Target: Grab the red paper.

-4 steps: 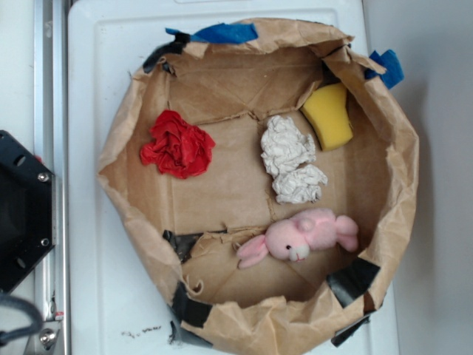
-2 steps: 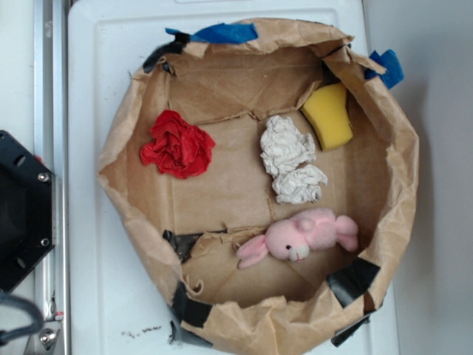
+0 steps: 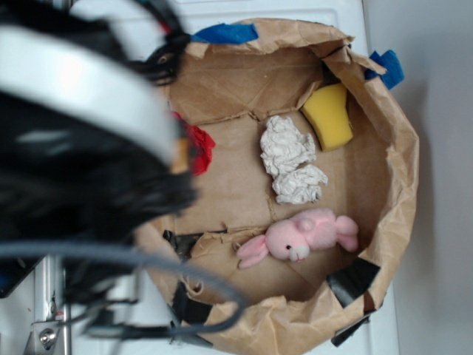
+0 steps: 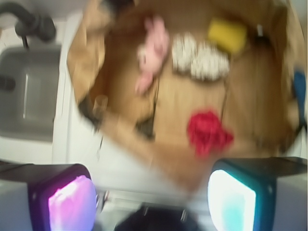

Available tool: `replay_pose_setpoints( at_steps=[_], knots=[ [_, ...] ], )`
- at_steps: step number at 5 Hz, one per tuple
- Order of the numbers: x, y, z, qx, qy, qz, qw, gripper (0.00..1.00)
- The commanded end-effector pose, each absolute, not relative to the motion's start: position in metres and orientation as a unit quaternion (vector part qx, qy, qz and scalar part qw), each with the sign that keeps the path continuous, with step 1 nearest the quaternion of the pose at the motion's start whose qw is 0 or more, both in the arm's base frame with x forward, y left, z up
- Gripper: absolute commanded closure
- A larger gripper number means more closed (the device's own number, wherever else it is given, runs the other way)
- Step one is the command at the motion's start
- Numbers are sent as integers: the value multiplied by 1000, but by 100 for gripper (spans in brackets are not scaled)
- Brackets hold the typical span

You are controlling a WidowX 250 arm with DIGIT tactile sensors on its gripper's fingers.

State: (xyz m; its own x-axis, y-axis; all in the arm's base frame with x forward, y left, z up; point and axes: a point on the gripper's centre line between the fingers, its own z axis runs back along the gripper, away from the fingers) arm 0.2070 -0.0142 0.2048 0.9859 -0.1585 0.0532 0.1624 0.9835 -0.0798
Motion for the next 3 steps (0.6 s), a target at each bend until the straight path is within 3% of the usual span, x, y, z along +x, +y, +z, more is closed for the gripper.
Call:
replay_pose_setpoints(
  at_steps=[1, 2, 3],
  knots=[
    [284, 18, 173, -19, -54, -175, 983, 0],
    [282, 30, 157, 4, -30, -196, 980, 0],
    [282, 30, 157, 4, -30, -196, 980, 0]
  ],
)
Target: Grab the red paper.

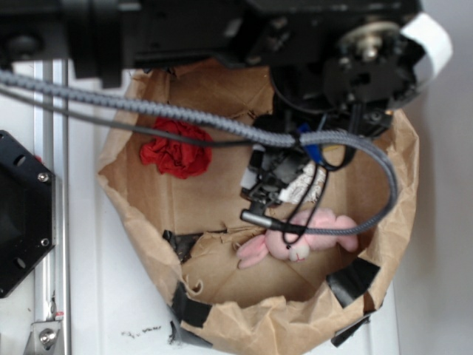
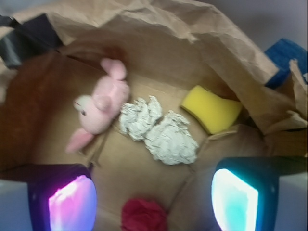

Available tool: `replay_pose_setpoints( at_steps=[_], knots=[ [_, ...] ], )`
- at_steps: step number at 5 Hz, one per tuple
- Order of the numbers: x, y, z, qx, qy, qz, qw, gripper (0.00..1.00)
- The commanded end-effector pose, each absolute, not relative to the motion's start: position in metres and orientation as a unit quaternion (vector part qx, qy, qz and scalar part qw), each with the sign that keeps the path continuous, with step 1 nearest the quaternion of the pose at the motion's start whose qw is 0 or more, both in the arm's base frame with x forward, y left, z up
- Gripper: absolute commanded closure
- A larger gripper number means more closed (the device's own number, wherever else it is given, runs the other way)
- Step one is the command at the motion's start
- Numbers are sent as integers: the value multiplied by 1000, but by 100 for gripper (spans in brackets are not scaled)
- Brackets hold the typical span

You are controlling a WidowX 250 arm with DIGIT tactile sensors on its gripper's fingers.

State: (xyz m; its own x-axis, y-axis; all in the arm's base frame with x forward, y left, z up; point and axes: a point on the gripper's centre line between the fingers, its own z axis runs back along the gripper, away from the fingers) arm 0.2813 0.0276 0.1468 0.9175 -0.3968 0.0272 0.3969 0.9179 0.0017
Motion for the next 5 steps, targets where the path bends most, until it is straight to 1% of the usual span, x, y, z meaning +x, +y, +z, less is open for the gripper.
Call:
replay_pose_setpoints(
  at_steps=[1, 2, 3, 4, 5],
  knots=[
    [282, 30, 157, 4, -30, -196, 980, 0],
    [282, 30, 157, 4, -30, -196, 980, 0],
    [263, 33, 124, 23, -14, -220, 975, 0],
    [249, 40, 118, 25, -6, -233, 972, 0],
    [243, 45, 113, 33, 5, -230, 973, 0]
  ],
)
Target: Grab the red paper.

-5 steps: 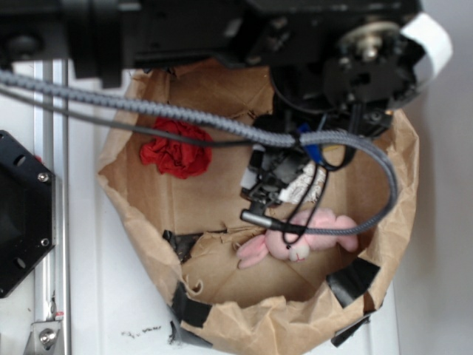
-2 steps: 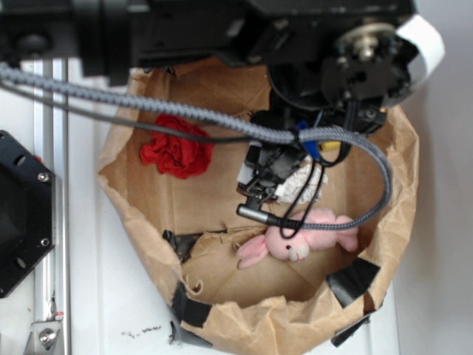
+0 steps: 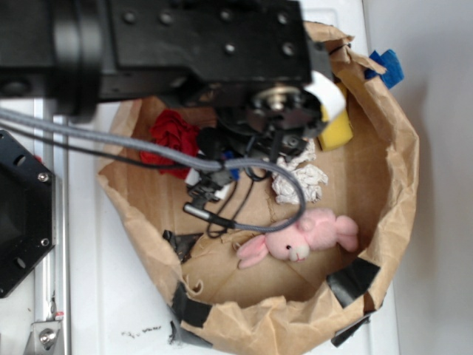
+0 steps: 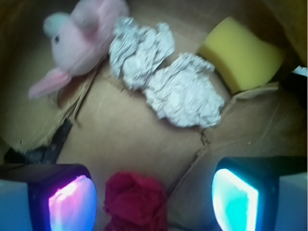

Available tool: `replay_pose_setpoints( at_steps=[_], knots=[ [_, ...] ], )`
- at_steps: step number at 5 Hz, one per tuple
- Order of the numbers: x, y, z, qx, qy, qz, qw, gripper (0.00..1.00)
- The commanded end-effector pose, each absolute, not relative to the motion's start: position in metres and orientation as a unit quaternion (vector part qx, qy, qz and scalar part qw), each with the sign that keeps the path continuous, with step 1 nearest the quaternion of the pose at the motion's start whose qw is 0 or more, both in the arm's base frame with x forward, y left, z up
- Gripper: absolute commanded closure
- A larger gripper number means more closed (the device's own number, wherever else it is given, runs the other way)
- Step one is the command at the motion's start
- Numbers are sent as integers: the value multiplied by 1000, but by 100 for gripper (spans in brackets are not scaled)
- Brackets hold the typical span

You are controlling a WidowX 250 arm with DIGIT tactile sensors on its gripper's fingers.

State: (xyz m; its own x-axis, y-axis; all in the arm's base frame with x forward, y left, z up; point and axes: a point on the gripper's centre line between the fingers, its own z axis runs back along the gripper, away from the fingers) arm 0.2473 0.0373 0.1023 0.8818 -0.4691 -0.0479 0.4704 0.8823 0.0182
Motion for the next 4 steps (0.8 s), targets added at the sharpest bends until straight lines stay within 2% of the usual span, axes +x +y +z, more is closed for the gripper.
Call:
replay_pose_setpoints(
  at_steps=[1, 3, 4],
  knots=[
    [240, 47, 108, 40, 18, -228, 973, 0],
    [229, 56, 98, 47, 33, -237, 970, 0],
    [224, 54, 95, 11, 41, -251, 967, 0]
  ],
)
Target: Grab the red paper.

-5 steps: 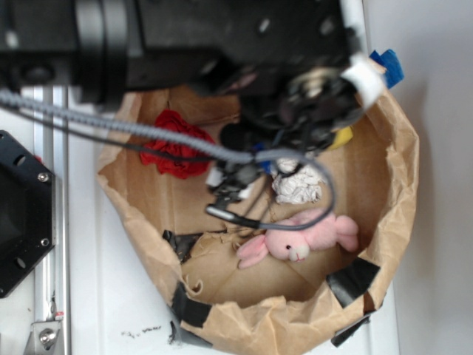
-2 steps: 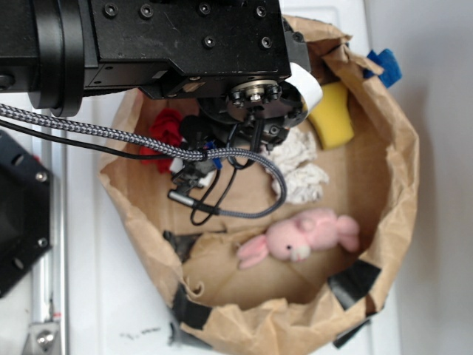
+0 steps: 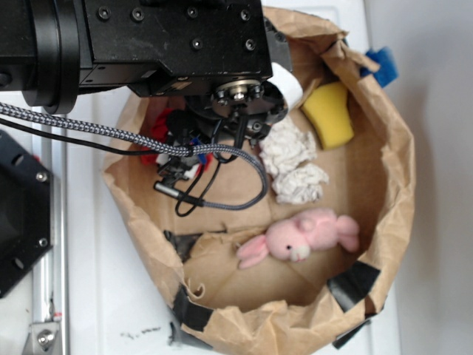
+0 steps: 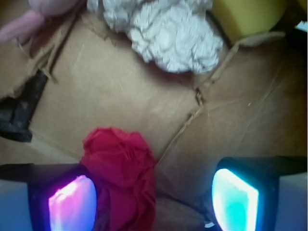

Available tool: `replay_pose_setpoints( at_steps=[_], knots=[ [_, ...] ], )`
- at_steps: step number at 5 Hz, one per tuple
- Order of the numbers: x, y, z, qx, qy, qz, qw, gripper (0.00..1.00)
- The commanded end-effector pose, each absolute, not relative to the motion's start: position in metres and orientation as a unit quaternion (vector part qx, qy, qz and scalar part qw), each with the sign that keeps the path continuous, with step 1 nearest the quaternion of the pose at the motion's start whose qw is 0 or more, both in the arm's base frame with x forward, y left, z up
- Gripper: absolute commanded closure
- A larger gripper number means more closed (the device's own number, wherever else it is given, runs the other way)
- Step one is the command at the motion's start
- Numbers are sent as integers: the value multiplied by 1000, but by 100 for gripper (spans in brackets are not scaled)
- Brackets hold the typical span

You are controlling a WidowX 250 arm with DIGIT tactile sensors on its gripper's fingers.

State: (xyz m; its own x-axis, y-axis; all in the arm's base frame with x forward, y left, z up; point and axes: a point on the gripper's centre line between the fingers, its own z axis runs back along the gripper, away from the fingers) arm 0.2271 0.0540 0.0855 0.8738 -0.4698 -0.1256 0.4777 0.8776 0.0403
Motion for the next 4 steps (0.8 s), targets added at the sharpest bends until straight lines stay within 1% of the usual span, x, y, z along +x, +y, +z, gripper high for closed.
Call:
replay_pose_setpoints(
  at_steps=[1, 2, 4],
  knots=[
    [226, 55, 81, 0, 28, -257, 966, 0],
    [221, 53, 67, -15, 31, -276, 961, 0],
    [217, 52, 50, -20, 21, -291, 956, 0]
  ],
)
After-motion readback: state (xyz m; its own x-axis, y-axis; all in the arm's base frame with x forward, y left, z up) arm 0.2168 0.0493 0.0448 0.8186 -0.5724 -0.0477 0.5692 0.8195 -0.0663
